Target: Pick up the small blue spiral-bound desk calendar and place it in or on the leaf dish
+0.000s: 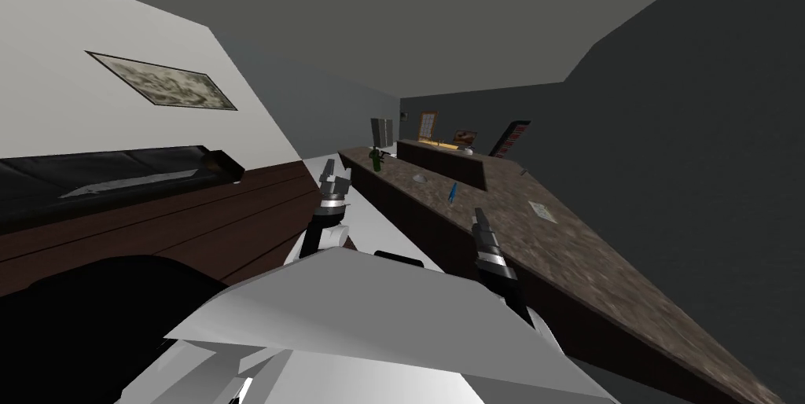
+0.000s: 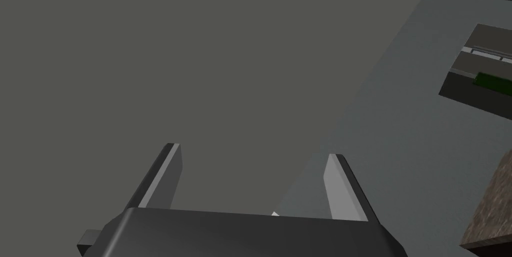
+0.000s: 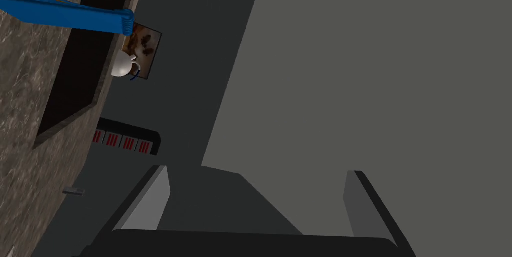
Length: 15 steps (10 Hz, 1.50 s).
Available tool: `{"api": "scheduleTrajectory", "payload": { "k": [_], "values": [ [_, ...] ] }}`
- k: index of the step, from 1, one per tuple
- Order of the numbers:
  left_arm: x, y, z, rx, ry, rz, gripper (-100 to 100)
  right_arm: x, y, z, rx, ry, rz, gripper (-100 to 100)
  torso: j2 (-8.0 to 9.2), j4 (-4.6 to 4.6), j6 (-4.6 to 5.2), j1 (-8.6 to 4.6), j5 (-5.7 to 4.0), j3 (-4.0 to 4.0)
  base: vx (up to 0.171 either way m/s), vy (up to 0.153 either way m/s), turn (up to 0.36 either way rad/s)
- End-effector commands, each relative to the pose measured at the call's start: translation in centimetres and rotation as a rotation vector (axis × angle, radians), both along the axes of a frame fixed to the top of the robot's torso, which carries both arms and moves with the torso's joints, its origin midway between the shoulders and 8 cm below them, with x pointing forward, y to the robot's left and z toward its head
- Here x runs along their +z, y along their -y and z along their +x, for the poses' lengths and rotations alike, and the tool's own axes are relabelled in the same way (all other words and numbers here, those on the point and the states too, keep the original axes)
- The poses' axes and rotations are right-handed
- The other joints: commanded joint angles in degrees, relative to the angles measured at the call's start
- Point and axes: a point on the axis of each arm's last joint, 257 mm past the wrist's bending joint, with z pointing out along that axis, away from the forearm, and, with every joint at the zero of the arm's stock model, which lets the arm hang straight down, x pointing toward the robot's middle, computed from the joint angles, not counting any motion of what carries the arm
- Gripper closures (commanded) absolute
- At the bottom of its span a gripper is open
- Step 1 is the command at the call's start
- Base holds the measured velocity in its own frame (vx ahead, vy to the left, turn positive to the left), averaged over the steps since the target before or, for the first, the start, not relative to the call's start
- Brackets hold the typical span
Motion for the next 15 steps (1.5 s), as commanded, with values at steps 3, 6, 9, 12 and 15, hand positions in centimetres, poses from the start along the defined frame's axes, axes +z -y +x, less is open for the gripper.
{"api": "scheduleTrajectory", "payload": {
  "k": [3, 6, 9, 12, 15],
  "values": [
    [0.0, 0.0, 0.0, 0.000, 0.000, 0.000, 0, -5.3, 3.6, -1.7, -0.101, -0.159, -0.171, -100, -0.13, -0.03, 0.01, 0.01, 0.01, -0.08, -0.019, 0.098, 0.161],
    [0.0, 0.0, 0.0, 0.000, 0.000, 0.000, 0, -8.9, 7.7, -3.5, -0.196, -0.286, -0.324, -100, -0.29, -0.06, 0.01, -0.04, 0.00, -0.17, 0.025, 0.094, 0.177],
    [0.0, 0.0, 0.0, 0.000, 0.000, 0.000, 0, -10.7, 10.9, -5.0, -0.268, -0.369, -0.431, -100, -0.36, -0.08, 0.01, -0.13, -0.02, -0.21, 0.041, 0.073, 0.113],
    [0.0, 0.0, 0.0, 0.000, 0.000, 0.000, 0, -12.2, 14.3, -6.7, -0.344, -0.451, -0.537, -100, -0.64, -0.13, 0.01, -0.07, 0.00, -0.36, 0.101, 0.085, 0.139],
    [0.0, 0.0, 0.0, 0.000, 0.000, 0.000, 0, -13.8, 19.3, -9.4, -0.454, -0.573, -0.670, -100, -0.63, -0.13, 0.00, -0.06, 0.00, -0.36, 0.109, 0.078, 0.163]
  ]
}}
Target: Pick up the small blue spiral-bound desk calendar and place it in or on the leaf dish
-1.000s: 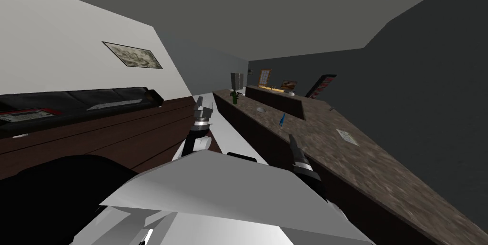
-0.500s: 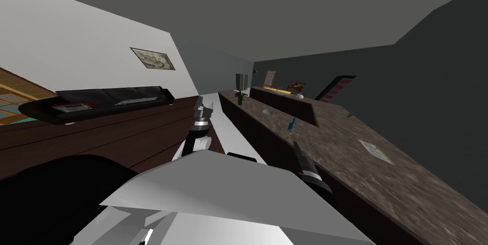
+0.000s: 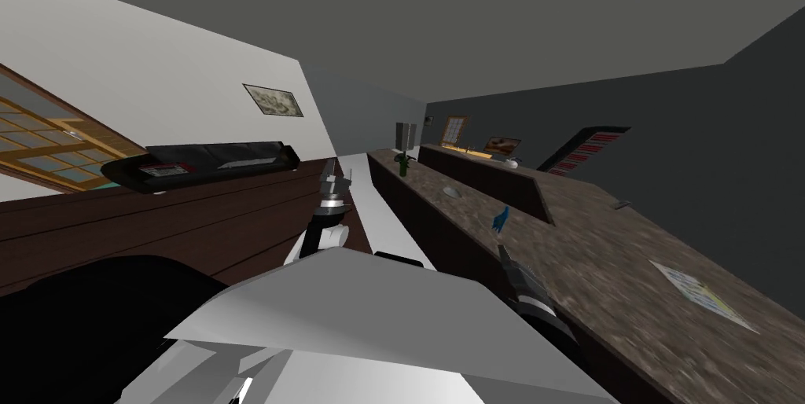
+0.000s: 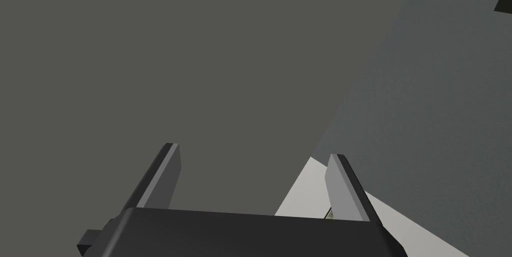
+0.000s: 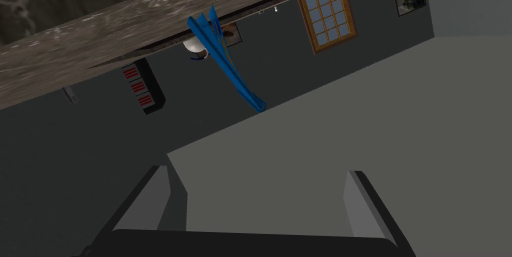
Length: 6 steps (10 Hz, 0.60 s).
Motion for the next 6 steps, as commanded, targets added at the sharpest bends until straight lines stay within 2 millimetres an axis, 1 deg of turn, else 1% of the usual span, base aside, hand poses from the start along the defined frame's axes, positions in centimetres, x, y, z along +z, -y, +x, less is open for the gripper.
{"api": "scheduleTrajectory", "payload": {
  "k": [1, 2, 3, 4, 5, 6],
  "values": [
    [0.0, 0.0, 0.0, 0.000, 0.000, 0.000, 0, -0.1, 1.5, -0.9, -0.030, -0.030, -0.041, -100, 0.00, 0.00, 0.00, 0.00, 0.00, 0.00, 0.093, 0.040, 0.044],
    [0.0, 0.0, 0.0, 0.000, 0.000, 0.000, 0, -0.5, 3.2, -2.0, -0.070, -0.069, -0.086, -100, 0.09, 0.01, 0.03, -0.09, -0.02, 0.05, 0.093, 0.036, 0.110],
    [0.0, 0.0, 0.0, 0.000, 0.000, 0.000, 0, -0.9, 4.6, -3.0, -0.104, -0.107, -0.125, -100, 0.11, 0.02, 0.00, -0.13, -0.03, 0.06, 0.135, 0.033, 0.188],
    [0.0, 0.0, 0.0, 0.000, 0.000, 0.000, 0, -0.7, 4.9, -3.1, -0.109, -0.107, -0.129, -100, 0.00, 0.00, 0.00, -0.15, -0.04, 0.00, 0.100, 0.028, 0.055],
    [0.0, 0.0, 0.0, 0.000, 0.000, 0.000, 0, -0.9, 6.5, -4.4, -0.147, -0.145, -0.168, -100, 0.09, 0.01, 0.03, -0.16, -0.03, 0.04, 0.077, 0.053, 0.113],
    [0.0, 0.0, 0.0, 0.000, 0.000, 0.000, 0, -1.1, 7.9, -5.6, -0.183, -0.182, -0.204, -100, 0.16, 0.03, 0.01, -0.07, -0.02, 0.09, 0.143, 0.033, 0.151]
  ]
}}
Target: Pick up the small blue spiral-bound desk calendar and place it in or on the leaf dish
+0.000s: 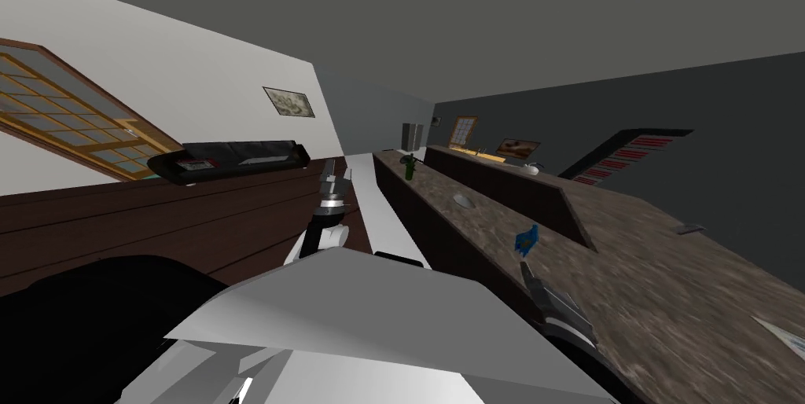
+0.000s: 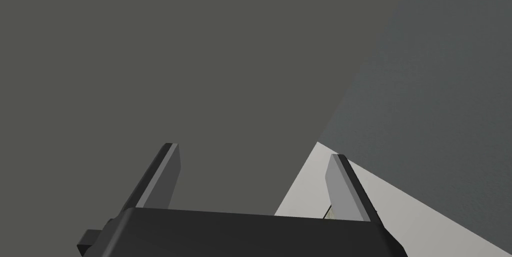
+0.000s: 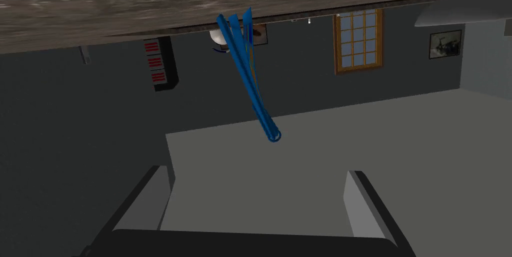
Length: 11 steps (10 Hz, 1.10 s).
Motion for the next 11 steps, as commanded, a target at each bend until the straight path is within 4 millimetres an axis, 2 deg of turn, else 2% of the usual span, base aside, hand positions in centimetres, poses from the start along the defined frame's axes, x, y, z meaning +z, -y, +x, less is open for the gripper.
{"api": "scheduleTrajectory", "payload": {
  "k": [1, 5, 8, 9, 10, 11],
  "values": [
    [0.0, 0.0, 0.0, 0.000, 0.000, 0.000, 0, -0.1, 2.1, -2.1, -0.060, -0.061, -0.058, -100, 0.00, 0.00, 0.00, 0.00, 0.00, 0.00, 0.154, 0.021, 0.143],
    [0.0, 0.0, 0.0, 0.000, 0.000, 0.000, 0, -0.6, 6.4, -7.0, -0.188, -0.187, -0.156, -100, -0.16, -0.05, 0.01, -0.15, -0.03, -0.11, 0.172, -0.005, 0.143],
    [0.0, 0.0, 0.0, 0.000, 0.000, 0.000, 0, -0.9, 8.2, -10.1, -0.265, -0.258, -0.196, -100, 0.02, -0.02, 0.02, -0.35, -0.08, -0.01, 0.141, -0.084, 0.114],
    [0.0, 0.0, 0.0, 0.000, 0.000, 0.000, 0, -0.9, 8.3, -10.2, -0.269, -0.262, -0.200, -100, -0.06, -0.02, 0.01, -0.50, -0.10, -0.04, 0.175, -0.123, 0.088],
    [0.0, 0.0, 0.0, 0.000, 0.000, 0.000, 0, -0.9, 8.1, -10.0, -0.262, -0.255, -0.196, -100, -0.13, -0.04, 0.02, -0.51, -0.12, -0.09, 0.018, -0.009, 0.010],
    [0.0, 0.0, 0.0, 0.000, 0.000, 0.000, 0, -0.9, 8.1, -10.0, -0.262, -0.257, -0.198, 0, 0.26, 0.03, 0.04, -0.16, -0.05, 0.12, 0.000, 0.000, 0.000]
  ]
}}
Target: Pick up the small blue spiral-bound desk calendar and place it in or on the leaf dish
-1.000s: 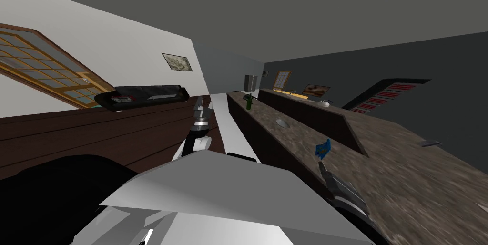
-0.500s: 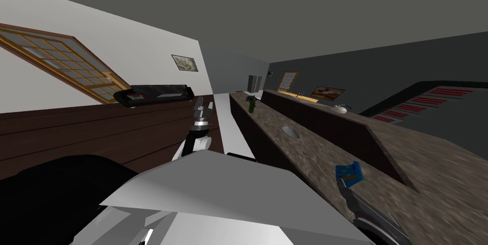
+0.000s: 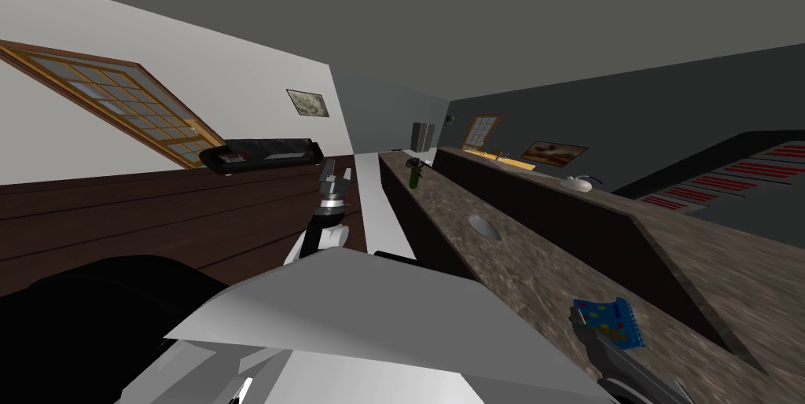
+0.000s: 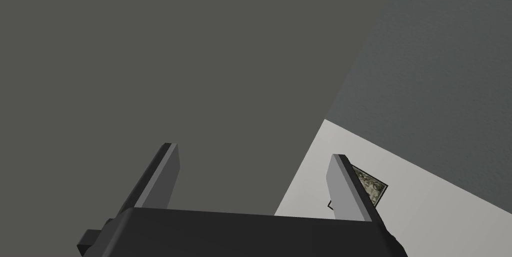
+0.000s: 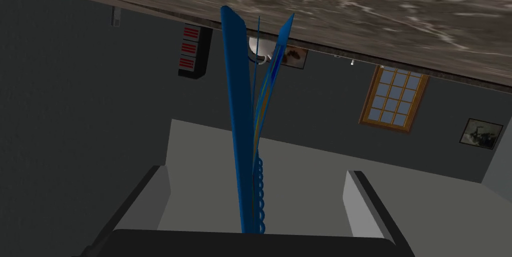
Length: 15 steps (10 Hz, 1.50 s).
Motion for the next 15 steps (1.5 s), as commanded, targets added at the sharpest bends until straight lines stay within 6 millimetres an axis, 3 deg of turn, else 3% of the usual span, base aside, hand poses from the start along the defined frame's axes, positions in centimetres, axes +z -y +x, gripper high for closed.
{"api": "scheduleTrajectory", "payload": {
  "k": [1, 2, 3, 7, 8, 9, 10, 11, 12, 15],
  "values": [
    [0.00, 0.00, 0.00, 0.000, 0.000, 0.000, 0, -0.12, 0.17, 0.06, -0.002, -0.001, 0.001, -100, 0.00, 0.00, 0.00, 0.00, 0.00, 0.00, -0.008, -0.010, 0.029],
    [0.00, 0.00, 0.00, 0.000, 0.000, 0.000, 0, -0.08, 0.09, 0.05, -0.001, 0.000, 0.000, -100, 0.08, 0.02, -0.01, -0.01, 0.00, 0.05, -0.004, -0.005, 0.015],
    [0.00, 0.00, 0.00, 0.000, 0.000, 0.000, 0, -0.09, 0.10, 0.06, -0.001, 0.000, 0.000, 100, 0.09, 0.02, 0.00, 0.01, 0.00, 0.06, 0.000, 0.000, 0.000],
    [0.00, 0.00, 0.00, 0.000, 0.000, 0.000, 0, -0.01, 0.19, -0.04, -0.003, -0.003, -0.003, 100, 0.04, 0.03, -0.07, 0.02, -0.08, 0.04, 0.000, 0.000, 0.000],
    [0.00, 0.00, 0.00, 0.000, 0.000, 0.000, 0, -0.03, 0.19, -0.06, -0.003, -0.003, -0.002, 0, 0.04, 0.03, -0.07, 0.03, -0.06, 0.04, 0.000, 0.000, 0.000],
    [0.00, 0.00, 0.00, 0.000, 0.000, 0.000, 0, -0.12, 0.17, 0.06, -0.002, -0.001, 0.001, 100, 0.04, 0.04, -0.07, 0.03, -0.06, 0.04, -0.004, -0.013, 0.020],
    [0.00, 0.00, 0.00, 0.000, 0.000, 0.000, 0, -0.06, 0.19, -0.02, -0.003, -0.003, -0.001, 100, 0.05, 0.04, -0.11, 0.00, -0.07, 0.04, -0.005, -0.004, 0.010],
    [0.00, 0.00, 0.00, 0.000, 0.000, 0.000, 0, -0.06, 0.20, -0.02, -0.003, -0.003, -0.001, 0, 0.04, 0.04, -0.11, 0.01, -0.09, 0.04, 0.000, 0.000, 0.000],
    [0.00, 0.00, 0.00, 0.000, 0.000, 0.000, 0, 0.16, 0.58, -0.24, -0.005, -0.008, -0.001, 100, 0.03, 0.04, -0.11, 0.02, -0.09, 0.03, -0.055, 0.101, -0.038],
    [0.01, 0.01, 0.00, 0.000, 0.000, 0.000, 0, 0.35, 1.06, -0.65, -0.012, -0.013, 0.005, 100, 0.57, 0.06, 0.10, 0.77, -0.27, 0.31, -0.093, 0.178, -0.039]
  ]
}}
